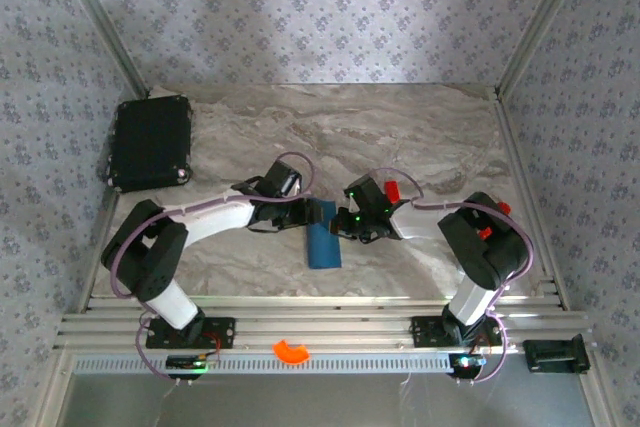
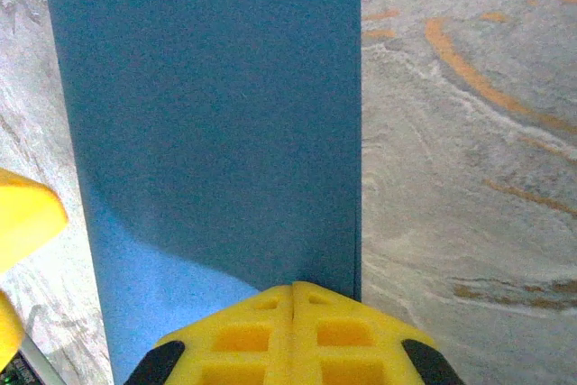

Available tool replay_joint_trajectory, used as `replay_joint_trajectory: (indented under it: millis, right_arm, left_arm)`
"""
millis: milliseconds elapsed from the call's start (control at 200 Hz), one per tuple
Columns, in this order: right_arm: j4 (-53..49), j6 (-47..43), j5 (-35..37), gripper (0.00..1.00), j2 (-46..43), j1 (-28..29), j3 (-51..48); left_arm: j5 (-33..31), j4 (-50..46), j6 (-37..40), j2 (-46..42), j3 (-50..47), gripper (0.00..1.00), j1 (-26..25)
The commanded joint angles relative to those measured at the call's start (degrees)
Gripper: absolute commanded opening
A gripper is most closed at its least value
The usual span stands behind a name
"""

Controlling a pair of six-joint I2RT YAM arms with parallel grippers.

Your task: Fold a paper plane with a square sheet of paper (pick it up from the middle)

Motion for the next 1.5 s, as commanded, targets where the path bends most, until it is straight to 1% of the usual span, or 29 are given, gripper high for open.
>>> replay_joint_trajectory:
  millis: [0,260,380,450,525,680,855,1004,1064,1234,1374,1494]
  right_arm:
    - [-7.7,0.2,2.6,0.00,1.1,-0.5,-2.5]
    - [-6.6,0.9,2.4,0.00,1.2,-0.4,-2.9]
    - [-6.2,1.0,2.1,0.00,1.2,-0.5,-2.7]
    - [-5.7,1.3,1.7,0.00,1.2,-0.6,-2.6]
    - [-4.1,1.7,0.7,0.00,1.1,-0.6,-2.5]
    - [-0.1,2.9,-2.0,0.03,-0.2,-1.5,-1.1]
    - [1.2,2.8,-3.8,0.08,-2.3,-2.8,1.2]
    - [1.9,2.8,-4.2,0.13,-6.5,-4.0,0.7]
    - [0.8,3.0,-2.3,0.15,-9.3,-4.7,-0.5]
    - [-2.3,4.3,3.6,0.16,-17.7,-8.4,-6.0]
    - [-3.0,4.8,4.1,0.17,-22.5,-11.4,-10.0]
    - [-3.2,4.1,3.2,0.18,-24.1,-12.3,-11.5]
  left_arm:
    - [3.5,2.8,-0.3,1.4,-0.2,0.61,0.3]
    - [4.0,1.5,0.9,5.5,0.7,0.59,-0.2]
    - [2.1,-1.0,1.9,7.4,1.9,0.58,-1.1]
    - [1.2,-1.7,2.3,8.2,2.1,0.56,-1.6]
    - [-1.1,-3.9,3.0,9.2,2.8,0.53,-2.0]
    - [-4.2,-6.3,3.9,10.7,3.0,0.51,-2.5]
    - [-5.9,-7.0,3.9,12.3,3.1,0.49,-3.1]
    - [-6.4,-7.3,3.8,13.0,3.3,0.49,-3.4]
    - [-6.6,-7.3,3.8,13.0,3.3,0.49,-3.3]
    - [-7.3,-7.5,3.7,12.9,3.2,0.49,-3.4]
    - [-7.3,-7.5,4.0,13.2,3.3,0.49,-3.4]
    - [-7.6,-7.7,4.0,13.4,3.3,0.48,-3.4]
